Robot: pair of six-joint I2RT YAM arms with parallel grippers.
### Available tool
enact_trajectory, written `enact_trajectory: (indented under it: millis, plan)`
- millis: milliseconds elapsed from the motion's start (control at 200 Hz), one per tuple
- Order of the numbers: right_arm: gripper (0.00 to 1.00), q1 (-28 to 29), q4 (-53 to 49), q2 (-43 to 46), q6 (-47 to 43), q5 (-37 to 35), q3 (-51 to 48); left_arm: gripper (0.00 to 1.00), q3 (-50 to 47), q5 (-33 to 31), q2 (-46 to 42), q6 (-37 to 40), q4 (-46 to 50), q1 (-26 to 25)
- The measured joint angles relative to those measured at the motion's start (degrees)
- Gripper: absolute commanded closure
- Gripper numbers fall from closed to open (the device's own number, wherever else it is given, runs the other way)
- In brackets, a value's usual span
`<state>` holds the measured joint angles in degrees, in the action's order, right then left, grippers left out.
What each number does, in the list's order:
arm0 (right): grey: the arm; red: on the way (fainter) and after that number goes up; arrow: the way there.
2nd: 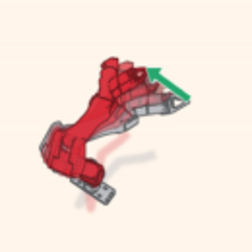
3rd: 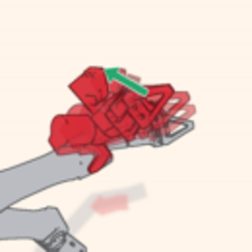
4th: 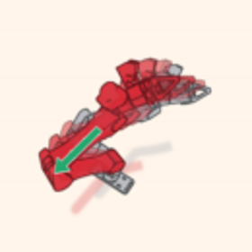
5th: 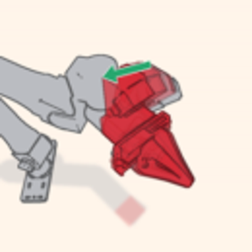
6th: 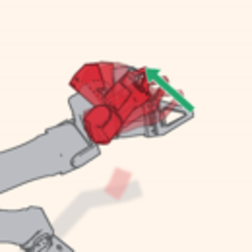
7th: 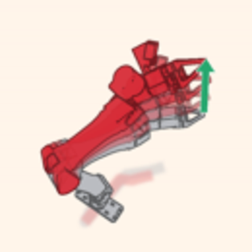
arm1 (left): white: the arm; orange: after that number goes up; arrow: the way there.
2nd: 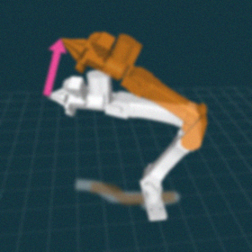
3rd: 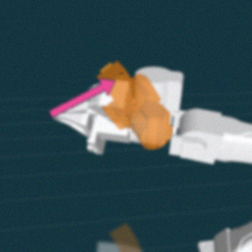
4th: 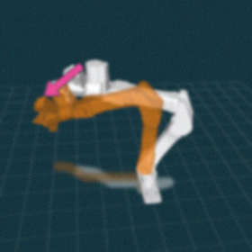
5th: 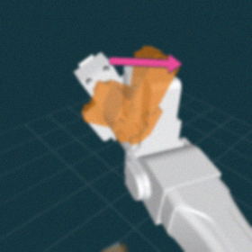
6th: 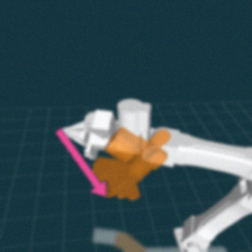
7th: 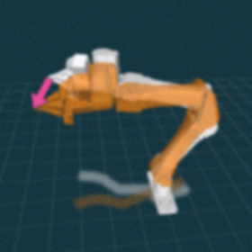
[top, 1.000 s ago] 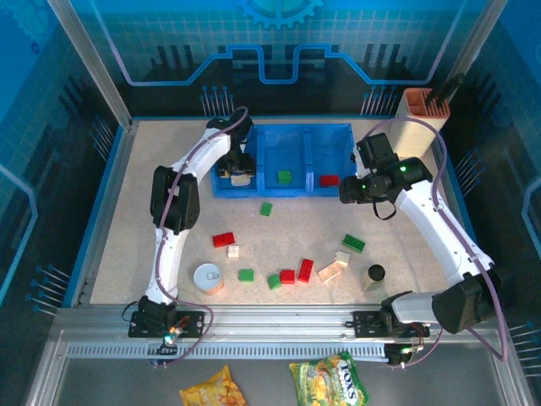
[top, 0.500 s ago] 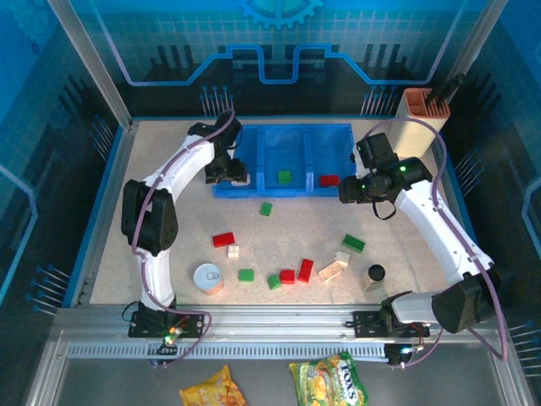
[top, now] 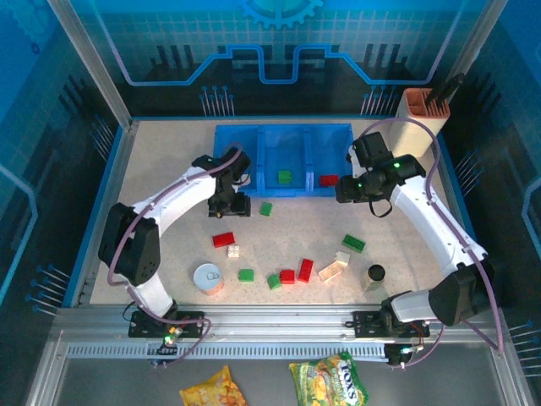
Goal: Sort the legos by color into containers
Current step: Pick up the lego from the middle-left of the table.
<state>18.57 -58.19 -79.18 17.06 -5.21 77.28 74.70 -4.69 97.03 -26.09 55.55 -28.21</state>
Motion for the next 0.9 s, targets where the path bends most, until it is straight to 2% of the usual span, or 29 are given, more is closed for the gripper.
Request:
enact_trajectory:
  millis: [210, 485, 675, 900]
  plan:
    - [0.46, 0.00, 0.42, -0.90, -0.22, 0.79, 0.00, 0.37, -7.48, 0.00, -1.27, -5.49, -3.23, -4.94]
    - [0.46, 0.00, 0.42, -1.44, -0.22, 1.40, 0.00, 0.41, -14.51, 0.00, -3.02, -11.54, -7.17, -8.26]
    - [0.46, 0.00, 0.39, -1.46, -0.20, 1.53, 0.00, 0.42, -17.05, -0.33, -3.13, -14.69, -9.25, -10.58]
    - [0.46, 0.00, 0.39, -1.49, -0.22, 1.66, 0.00, 0.43, -17.07, -1.55, -3.13, -16.04, -9.35, -11.08]
